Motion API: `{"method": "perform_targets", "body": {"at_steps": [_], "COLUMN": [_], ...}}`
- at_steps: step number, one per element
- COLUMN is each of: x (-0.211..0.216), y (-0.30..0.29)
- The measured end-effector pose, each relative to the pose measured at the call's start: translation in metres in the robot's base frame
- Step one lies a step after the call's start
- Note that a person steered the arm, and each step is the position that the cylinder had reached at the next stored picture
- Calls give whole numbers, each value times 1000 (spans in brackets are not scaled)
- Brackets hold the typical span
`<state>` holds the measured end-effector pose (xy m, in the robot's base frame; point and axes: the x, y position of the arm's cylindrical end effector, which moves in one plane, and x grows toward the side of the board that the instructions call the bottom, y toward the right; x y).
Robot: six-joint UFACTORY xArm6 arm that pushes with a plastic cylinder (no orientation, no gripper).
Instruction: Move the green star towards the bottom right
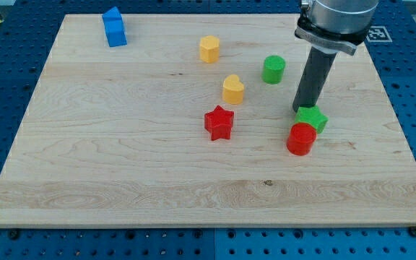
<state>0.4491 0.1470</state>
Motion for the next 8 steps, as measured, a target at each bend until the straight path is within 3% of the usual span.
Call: {"method": "perform_targets", "body": {"at_steps": [5, 8], "x": [40, 57], "y": [-43, 14]}}
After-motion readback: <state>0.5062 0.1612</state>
